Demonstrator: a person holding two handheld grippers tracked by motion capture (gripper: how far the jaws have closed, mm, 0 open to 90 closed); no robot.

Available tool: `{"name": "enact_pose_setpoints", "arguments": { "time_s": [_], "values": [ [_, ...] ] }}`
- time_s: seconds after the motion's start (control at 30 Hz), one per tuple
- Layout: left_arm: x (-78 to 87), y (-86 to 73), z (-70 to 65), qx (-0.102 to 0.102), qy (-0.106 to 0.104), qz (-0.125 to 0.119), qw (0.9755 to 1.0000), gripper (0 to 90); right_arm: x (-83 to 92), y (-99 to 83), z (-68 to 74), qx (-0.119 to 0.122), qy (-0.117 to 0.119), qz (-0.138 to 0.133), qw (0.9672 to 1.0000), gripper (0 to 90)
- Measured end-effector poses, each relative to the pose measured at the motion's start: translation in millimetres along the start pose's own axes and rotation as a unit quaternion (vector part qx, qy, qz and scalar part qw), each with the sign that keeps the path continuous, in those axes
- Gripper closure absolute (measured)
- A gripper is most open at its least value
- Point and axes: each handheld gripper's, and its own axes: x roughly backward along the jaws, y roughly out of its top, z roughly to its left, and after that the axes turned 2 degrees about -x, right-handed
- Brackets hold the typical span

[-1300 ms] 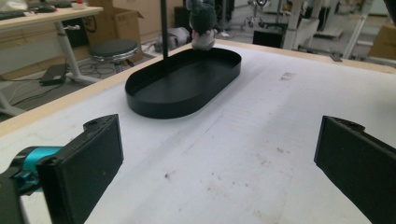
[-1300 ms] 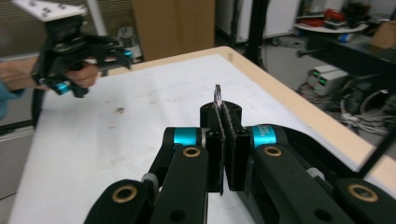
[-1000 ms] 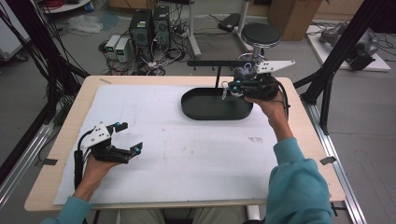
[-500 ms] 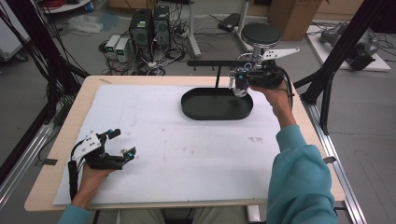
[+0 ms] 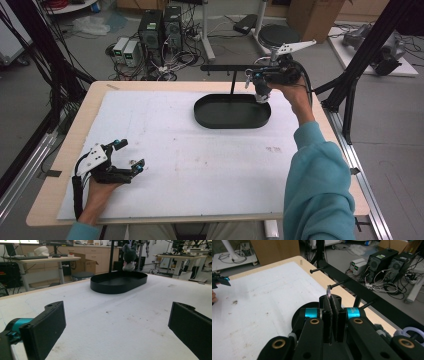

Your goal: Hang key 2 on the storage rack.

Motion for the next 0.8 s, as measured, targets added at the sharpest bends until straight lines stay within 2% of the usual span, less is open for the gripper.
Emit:
{"name": "enact_pose_setpoints", "arguments": {
  "time_s": [0.07, 0.13, 0.4, 0.53, 0.6, 0.8],
  "values": [
    [0.4, 0.1, 0.6, 0.005, 0.003, 0.001, 1.0000, 1.7, -0.2, 4.1, -0.5, 0.004, -0.004, 0.011, 0.9999, 89.0],
    [0.9, -0.4, 1.2, 0.011, 0.006, -0.004, 0.9999, 1.7, 0.5, 7.8, -1.4, 0.006, -0.001, 0.007, 1.0000, 89.0],
    [2.6, -1.3, -0.8, 0.006, 0.016, -0.013, 0.9998, 1.7, -3.8, 8.9, -8.9, -0.002, -0.002, 0.024, 0.9997, 89.0],
    [3.0, -1.3, -1.3, 0.000, 0.018, -0.010, 0.9998, 1.7, -9.5, 9.3, -14.3, 0.003, -0.001, 0.036, 0.9993, 89.0],
    [3.4, -1.8, -1.7, 0.003, 0.021, -0.016, 0.9997, 1.7, -12.0, 11.5, -17.0, 0.009, -0.005, 0.044, 0.9990, 89.0],
    [3.8, -1.9, -1.5, 0.001, 0.021, -0.018, 0.9996, 1.7, -19.0, 14.5, -20.9, 0.007, -0.003, 0.054, 0.9985, 89.0]
  ]
}}
